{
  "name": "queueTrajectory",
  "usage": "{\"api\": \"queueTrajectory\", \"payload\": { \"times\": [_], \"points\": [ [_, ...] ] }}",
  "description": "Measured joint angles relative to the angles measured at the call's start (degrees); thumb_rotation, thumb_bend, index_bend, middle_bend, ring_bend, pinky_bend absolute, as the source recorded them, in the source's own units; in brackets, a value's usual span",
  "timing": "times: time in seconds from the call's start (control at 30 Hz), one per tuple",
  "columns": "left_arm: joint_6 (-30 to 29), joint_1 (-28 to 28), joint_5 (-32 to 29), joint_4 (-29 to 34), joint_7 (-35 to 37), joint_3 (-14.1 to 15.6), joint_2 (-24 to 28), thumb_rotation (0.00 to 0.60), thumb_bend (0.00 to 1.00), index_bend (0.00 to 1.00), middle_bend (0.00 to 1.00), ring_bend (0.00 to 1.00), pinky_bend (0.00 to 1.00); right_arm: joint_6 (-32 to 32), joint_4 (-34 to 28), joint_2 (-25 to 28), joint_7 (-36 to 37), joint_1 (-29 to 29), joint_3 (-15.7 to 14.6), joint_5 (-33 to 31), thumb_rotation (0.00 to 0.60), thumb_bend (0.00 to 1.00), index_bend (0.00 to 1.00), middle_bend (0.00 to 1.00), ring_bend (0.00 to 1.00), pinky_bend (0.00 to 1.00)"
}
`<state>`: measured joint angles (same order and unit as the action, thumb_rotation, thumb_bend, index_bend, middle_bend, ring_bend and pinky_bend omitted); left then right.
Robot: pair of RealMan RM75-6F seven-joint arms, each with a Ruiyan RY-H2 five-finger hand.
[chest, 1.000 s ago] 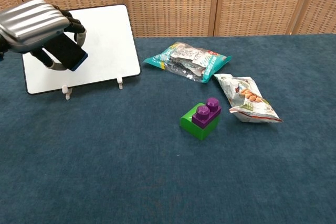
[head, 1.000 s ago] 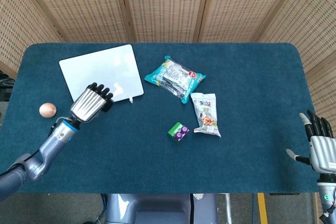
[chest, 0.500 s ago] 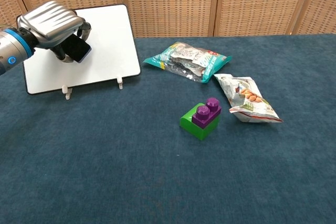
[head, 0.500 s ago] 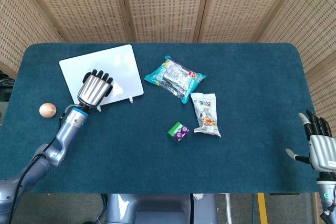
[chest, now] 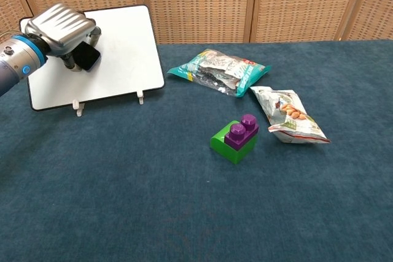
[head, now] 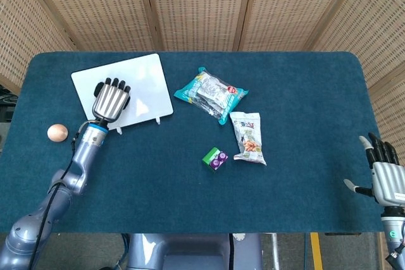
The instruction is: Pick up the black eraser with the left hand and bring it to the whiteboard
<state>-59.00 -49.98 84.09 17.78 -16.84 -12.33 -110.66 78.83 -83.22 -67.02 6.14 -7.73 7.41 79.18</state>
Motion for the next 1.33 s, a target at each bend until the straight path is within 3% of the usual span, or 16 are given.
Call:
{"api": "queueTrajectory", "payload": {
  "times": [0.1, 0.23, 0.5, 0.67, 0.8, 1.0, 1.17, 1.33],
  "points": [
    [1.3, -0.2, -1.5, -1.2, -1.7, -0.6, -1.0, 0.6, 0.06, 0.1, 0.0, 0.0, 0.15, 0.1, 0.0, 0.1, 0.2, 0.0, 0.0, 0.0, 0.6, 0.0, 0.0, 0.0, 0.0, 0.0],
    [0.6, -0.3, -2.5, -1.6, -2.2, -0.7, -1.4, 0.6, 0.05, 0.05, 0.0, 0.0, 0.12, 0.1, 0.0, 0.1, 0.4, 0.0, 0.0, 0.0, 0.6, 0.0, 0.0, 0.0, 0.0, 0.0],
    [-3.5, 1.0, -0.8, 1.5, 1.4, 1.5, 1.2, 0.6, 0.03, 0.04, 0.0, 0.0, 0.12, 0.5, -0.2, 0.2, 0.5, 0.1, -0.1, 0.5, 0.6, 0.0, 0.0, 0.0, 0.0, 0.0],
    [-8.8, 2.5, 1.2, 7.0, 5.1, 3.1, 5.3, 0.6, 0.0, 0.03, 0.0, 0.0, 0.09, 1.2, -0.6, 0.4, 0.4, 0.4, -0.3, 1.0, 0.6, 0.0, 0.0, 0.0, 0.0, 0.0],
    [-12.7, 4.4, 2.3, 16.4, 6.9, 3.8, 11.4, 0.6, 0.0, 0.0, 0.0, 0.0, 0.01, 1.6, -1.0, 0.6, 0.5, 0.6, -0.4, 1.3, 0.6, 0.0, 0.0, 0.0, 0.0, 0.0],
    [-15.4, 8.5, 1.4, 36.1, 6.9, 4.2, 22.0, 0.6, 0.0, 0.0, 0.0, 0.0, 0.0, 2.5, -1.5, 1.0, 0.9, 0.9, -0.4, 1.7, 0.6, 0.0, 0.0, 0.0, 0.0, 0.0],
    [-17.0, 14.8, -2.1, 54.9, 7.5, 4.9, 32.6, 0.6, 0.0, 0.0, 0.0, 0.0, 0.0, 3.1, -1.8, 1.2, 1.1, 1.2, -0.5, 2.1, 0.6, 0.0, 0.0, 0.0, 0.0, 0.0],
    [-18.0, 23.4, -6.2, 64.8, 14.0, 6.7, 40.5, 0.6, 0.0, 0.0, 0.0, 0.0, 0.0, 3.7, -2.0, 1.4, 1.2, 1.5, -0.5, 2.3, 0.6, 0.0, 0.0, 0.0, 0.0, 0.0]
  ]
}}
